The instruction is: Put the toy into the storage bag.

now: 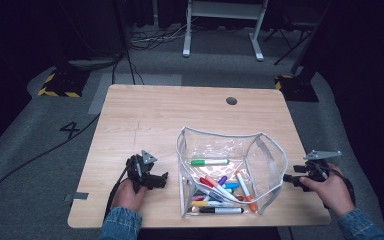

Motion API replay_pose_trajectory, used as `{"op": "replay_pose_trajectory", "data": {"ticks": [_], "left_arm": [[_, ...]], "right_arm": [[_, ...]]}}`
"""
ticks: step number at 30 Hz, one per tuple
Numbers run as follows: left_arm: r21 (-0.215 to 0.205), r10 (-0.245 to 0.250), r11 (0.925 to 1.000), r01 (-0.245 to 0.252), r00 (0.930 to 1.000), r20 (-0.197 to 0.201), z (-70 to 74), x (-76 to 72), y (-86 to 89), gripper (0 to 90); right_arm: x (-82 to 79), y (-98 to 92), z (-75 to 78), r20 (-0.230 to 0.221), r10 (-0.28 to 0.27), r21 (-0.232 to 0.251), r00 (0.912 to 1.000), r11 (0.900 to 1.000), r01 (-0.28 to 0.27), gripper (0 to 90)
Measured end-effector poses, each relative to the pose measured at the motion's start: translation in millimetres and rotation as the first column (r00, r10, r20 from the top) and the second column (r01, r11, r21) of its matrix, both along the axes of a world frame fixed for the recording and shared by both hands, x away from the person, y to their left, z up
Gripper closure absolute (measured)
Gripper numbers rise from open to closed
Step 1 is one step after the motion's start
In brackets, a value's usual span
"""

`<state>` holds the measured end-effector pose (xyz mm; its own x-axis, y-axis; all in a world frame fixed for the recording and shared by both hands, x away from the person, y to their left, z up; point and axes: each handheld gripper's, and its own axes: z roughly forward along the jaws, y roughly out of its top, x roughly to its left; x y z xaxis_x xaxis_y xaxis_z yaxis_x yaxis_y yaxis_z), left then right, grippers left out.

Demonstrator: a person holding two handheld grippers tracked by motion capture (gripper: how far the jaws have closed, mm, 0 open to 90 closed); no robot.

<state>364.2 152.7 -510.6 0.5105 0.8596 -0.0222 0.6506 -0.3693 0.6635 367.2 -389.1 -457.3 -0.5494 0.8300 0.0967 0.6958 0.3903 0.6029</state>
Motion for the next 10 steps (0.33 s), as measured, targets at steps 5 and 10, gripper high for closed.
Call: {"op": "replay_pose_trajectory", "data": {"ticks": [5,10], "left_arm": [[0.0,0.002,1.0,-0.002,1.0,-0.003,0.2,-0.6,0.3,0.0],[0.002,0.001,1.0,-0.001,1.0,0.0,0.2,-0.6,0.6,0.0]], "right_arm": [[-7.3,2.4,-33.0,0.042,-0.008,0.011,0.9991,1.0,0.007,30.3],[-15.1,5.7,-48.4,0.185,-0.017,0.009,0.9825,1.0,0.016,20.0]]}}
